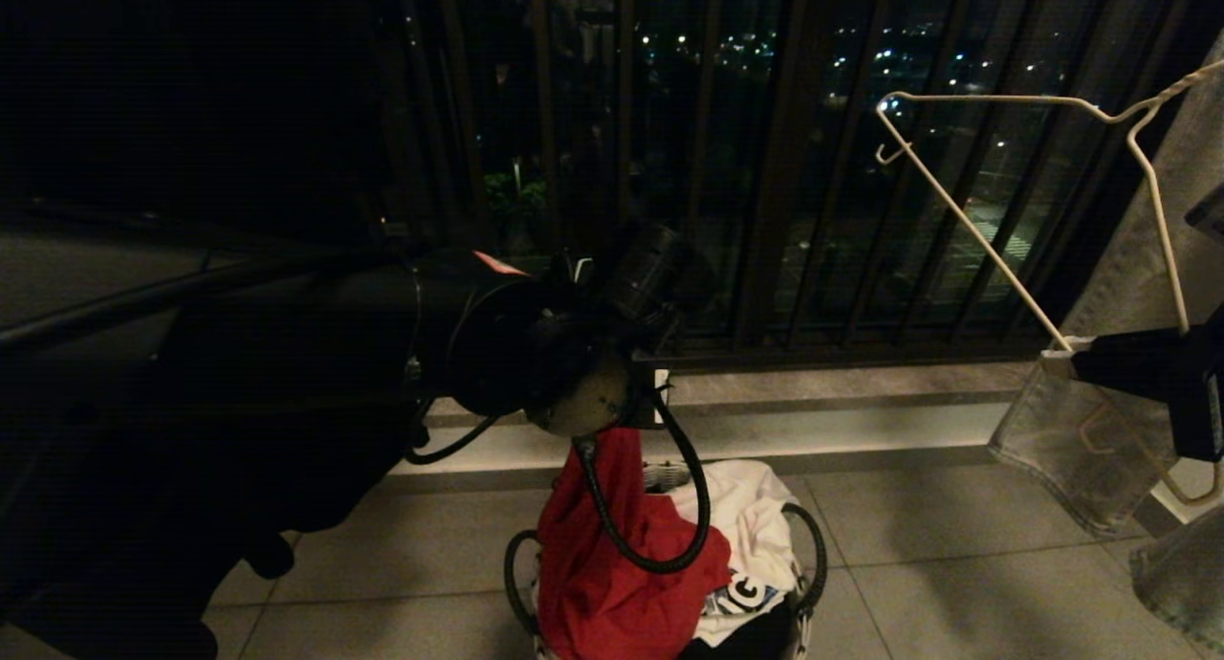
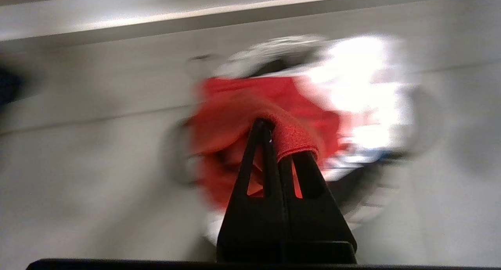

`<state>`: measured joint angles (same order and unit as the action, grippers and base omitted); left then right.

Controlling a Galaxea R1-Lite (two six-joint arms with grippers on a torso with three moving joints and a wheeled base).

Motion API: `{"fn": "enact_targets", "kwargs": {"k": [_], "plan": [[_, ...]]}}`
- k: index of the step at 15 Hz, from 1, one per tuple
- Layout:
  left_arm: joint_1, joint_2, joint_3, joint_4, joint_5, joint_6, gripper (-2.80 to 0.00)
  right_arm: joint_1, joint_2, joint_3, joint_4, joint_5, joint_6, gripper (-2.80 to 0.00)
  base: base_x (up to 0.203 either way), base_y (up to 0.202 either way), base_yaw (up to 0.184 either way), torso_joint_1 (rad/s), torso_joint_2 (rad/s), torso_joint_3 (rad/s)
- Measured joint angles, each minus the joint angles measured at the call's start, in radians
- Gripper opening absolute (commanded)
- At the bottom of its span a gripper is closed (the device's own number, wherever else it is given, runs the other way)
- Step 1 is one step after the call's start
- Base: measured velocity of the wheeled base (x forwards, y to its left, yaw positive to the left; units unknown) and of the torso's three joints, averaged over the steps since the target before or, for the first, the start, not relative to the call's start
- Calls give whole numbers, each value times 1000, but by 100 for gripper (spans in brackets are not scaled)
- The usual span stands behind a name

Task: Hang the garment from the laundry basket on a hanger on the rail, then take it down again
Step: Hang the clothes on the clothes rack

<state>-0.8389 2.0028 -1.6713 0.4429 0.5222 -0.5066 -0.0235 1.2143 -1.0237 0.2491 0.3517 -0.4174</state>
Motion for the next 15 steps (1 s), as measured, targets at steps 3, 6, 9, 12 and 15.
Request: {"fn": "enact_targets", "kwargs": {"k": [3,6,9,12,15], "plan": [[6,-3,22,137,164,0,-280,-17,-11,-9,-2,0,2,-280,0,0,0,0,0,0],[-68,-31,38,134,174,10,-280,-35,-44,-12,-2,4,6,-280,0,0,0,0,0,0],[-104,-15,38,84,97,57,-280,-59,-67,-15,-2,27,5,-280,0,0,0,0,0,0],[-84,56,1,55,135,59,-280,-62,-78,-12,3,54,1,-280,0,0,0,0,0,0],[-21,45,-45,52,155,42,-280,-52,-72,-3,25,99,-6,-280,0,0,0,0,0,0]]}}
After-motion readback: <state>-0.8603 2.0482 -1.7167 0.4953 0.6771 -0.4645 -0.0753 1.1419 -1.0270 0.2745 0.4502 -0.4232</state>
